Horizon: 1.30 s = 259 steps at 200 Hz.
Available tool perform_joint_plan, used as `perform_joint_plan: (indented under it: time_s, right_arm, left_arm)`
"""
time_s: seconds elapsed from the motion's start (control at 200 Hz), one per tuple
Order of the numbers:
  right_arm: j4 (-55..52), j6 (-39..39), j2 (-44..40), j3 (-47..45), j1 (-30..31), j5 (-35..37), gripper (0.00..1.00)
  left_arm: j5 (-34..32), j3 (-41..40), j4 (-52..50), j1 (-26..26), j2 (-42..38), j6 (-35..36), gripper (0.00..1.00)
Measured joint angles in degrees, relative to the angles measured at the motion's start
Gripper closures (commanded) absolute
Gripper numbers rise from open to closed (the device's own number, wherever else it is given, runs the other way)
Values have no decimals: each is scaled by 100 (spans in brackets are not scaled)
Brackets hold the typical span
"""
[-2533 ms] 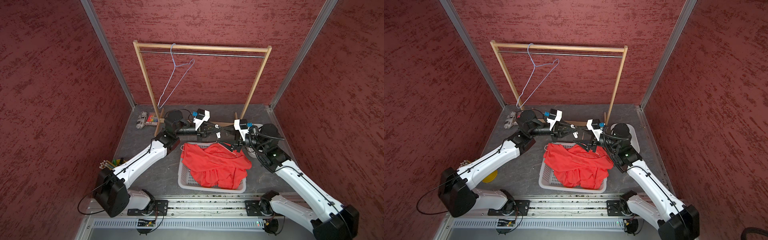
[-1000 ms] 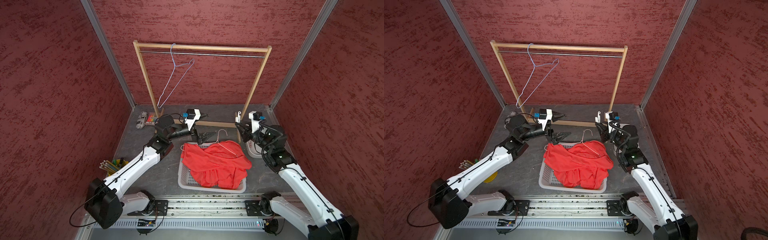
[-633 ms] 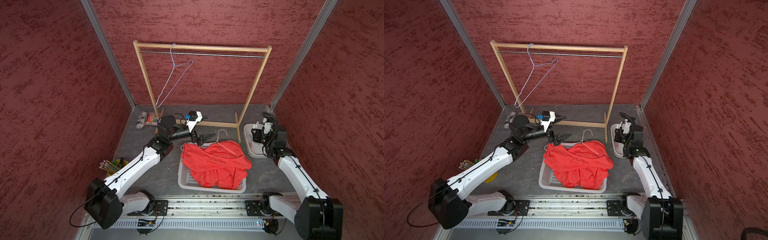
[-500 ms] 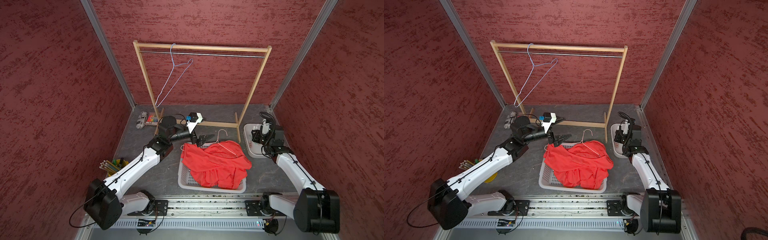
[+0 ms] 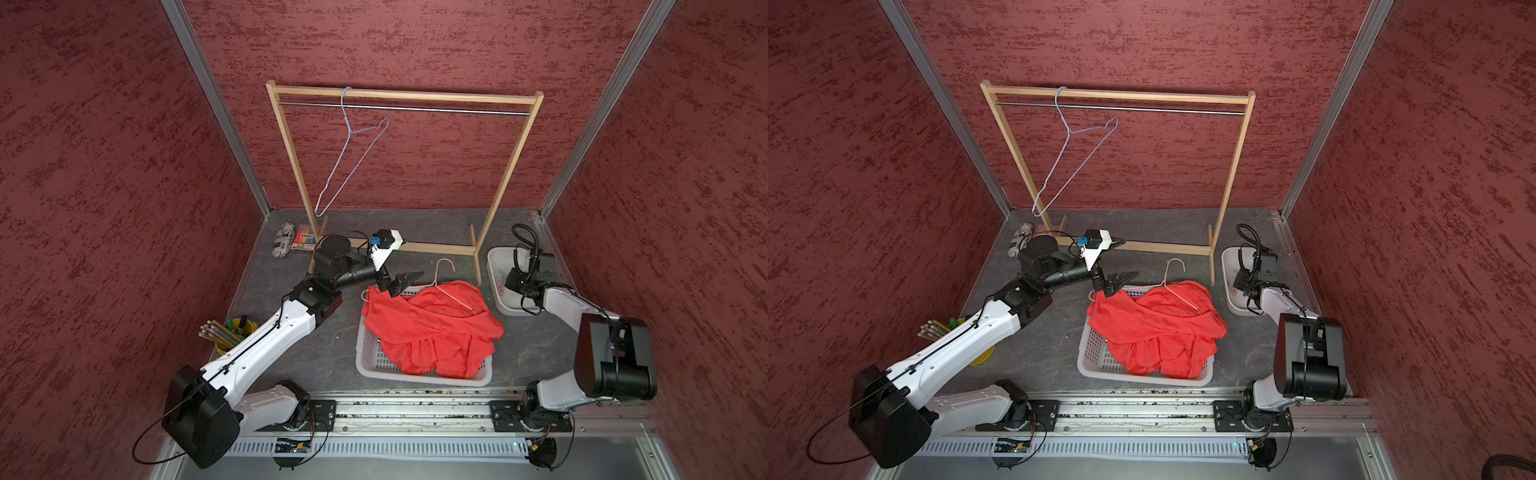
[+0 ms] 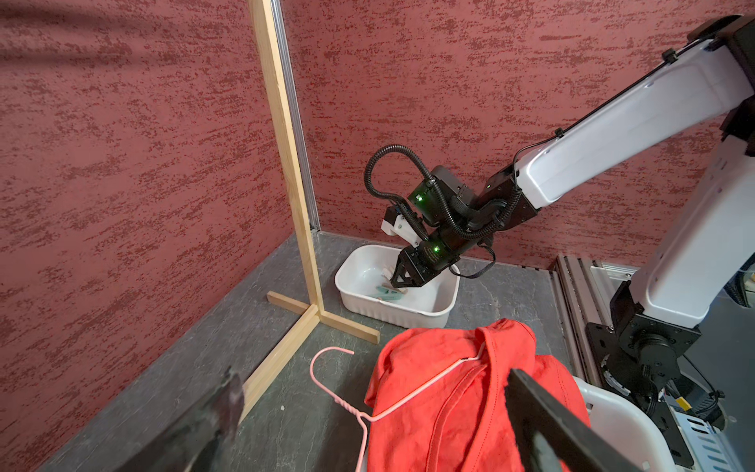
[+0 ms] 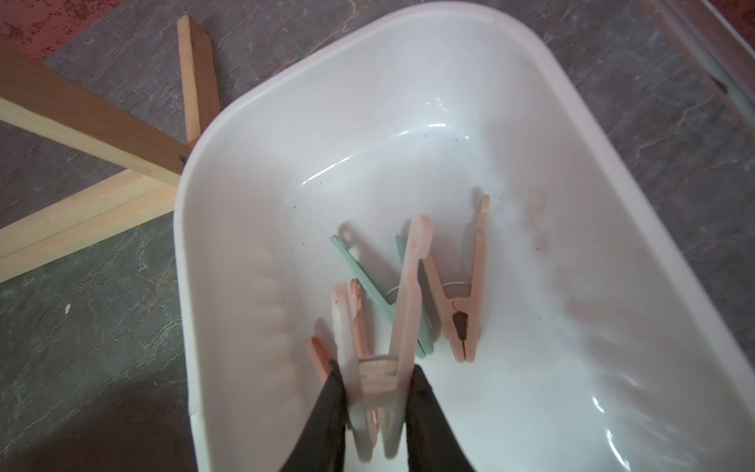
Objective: Remove the clothespins securing tank tops to the hanger
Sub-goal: Place the clothespin in the storage box, then pick up the hanger from the basket.
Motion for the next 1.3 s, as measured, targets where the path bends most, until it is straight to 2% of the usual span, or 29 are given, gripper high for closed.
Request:
perform_joint_plan:
  time_s: [0.08, 0.215, 0.336, 0.416, 0.491, 0.626, 0.711, 0.806, 1.072, 1.297]
  right_arm:
    - [-13, -96, 17, 4, -4, 85, 48]
    - [-50, -142, -55, 9, -4, 212, 45]
    - [-177, -153, -492, 9, -4, 155, 45]
    - [-170, -234, -1029, 9, -2, -354, 43]
    - [-81, -308, -1615, 9, 35, -1003, 36]
    - [-166, -570, -2234, 289, 608, -1967, 37]
    - [-428, -841, -2197, 684, 1340, -2144, 38]
    - [-601, -1008, -2114, 887, 1884, -2446, 39]
    - [-1104, -1226, -1596, 905, 2227, -2743, 42]
    - [-1263, -1075, -990, 905, 2509, -2721, 43]
  left_arm:
    - [-9, -4, -22, 13, -11, -2, 0]
    - [-46, -4, -46, 17, -11, -2, 0]
    - [-63, -4, -50, 20, -9, -4, 0]
    - [-11, -4, -61, 57, -9, -20, 0]
    - [186, -4, -76, 186, -7, -114, 0]
    - [662, 129, -83, 625, 181, -560, 0]
    - [769, 254, -85, 785, 387, -813, 0]
    - [850, 289, -92, 800, 472, -955, 0]
    - [844, 289, -278, 802, 238, -986, 0]
    - [643, 168, -420, 809, -122, -951, 0]
